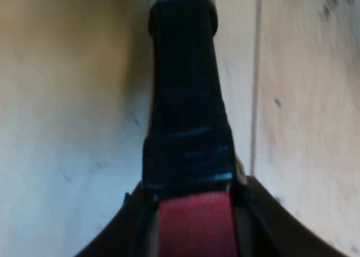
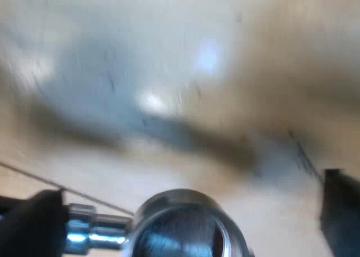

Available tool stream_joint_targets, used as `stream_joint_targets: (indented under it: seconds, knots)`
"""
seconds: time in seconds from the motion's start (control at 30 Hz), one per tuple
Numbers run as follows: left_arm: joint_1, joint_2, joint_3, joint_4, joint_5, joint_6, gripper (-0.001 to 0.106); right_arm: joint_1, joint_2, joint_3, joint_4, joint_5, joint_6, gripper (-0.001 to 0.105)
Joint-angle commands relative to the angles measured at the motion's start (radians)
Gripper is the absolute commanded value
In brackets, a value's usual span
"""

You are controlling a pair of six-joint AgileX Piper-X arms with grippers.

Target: Put the handle in the coffee machine

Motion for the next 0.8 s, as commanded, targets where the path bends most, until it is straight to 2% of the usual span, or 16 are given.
stream_joint_targets:
  seconds: [0.03, 0.17, 0.3, 0.4, 0.6, 0.73, 0.8]
  knots:
    - [-0.001, -0.006, -0.011, -0.024, 0.024, 0.007, 0.0, -0.006, -0.03, -0.012, -0.022, 0.016, 0.0, 0.105]
    - [-0.001, -0.006, -0.011, -0.033, 0.026, 0.003, 0.0, -0.006, -0.048, -0.012, -0.02, 0.056, 0.0, 0.105]
    - [0.004, -0.006, -0.011, -0.041, 0.026, 0.003, 0.0, -0.006, -0.066, -0.012, -0.02, 0.139, 0.002, 0.105]
    - [0.072, -0.006, -0.011, -0.039, 0.041, 0.003, 0.0, -0.006, -0.083, -0.012, -0.02, 0.192, 0.002, 0.105]
    - [0.161, -0.006, -0.011, -0.039, 0.057, 0.008, 0.0, -0.006, -0.085, -0.012, -0.022, 0.193, 0.002, 0.105]
    - [0.174, -0.006, -0.011, -0.039, 0.076, 0.008, 0.0, -0.006, -0.085, -0.012, -0.022, 0.193, 0.012, 0.105]
    - [0.173, -0.006, -0.011, -0.034, 0.082, 0.059, 0.0, -0.006, -0.085, -0.012, -0.022, 0.193, 0.035, 0.105]
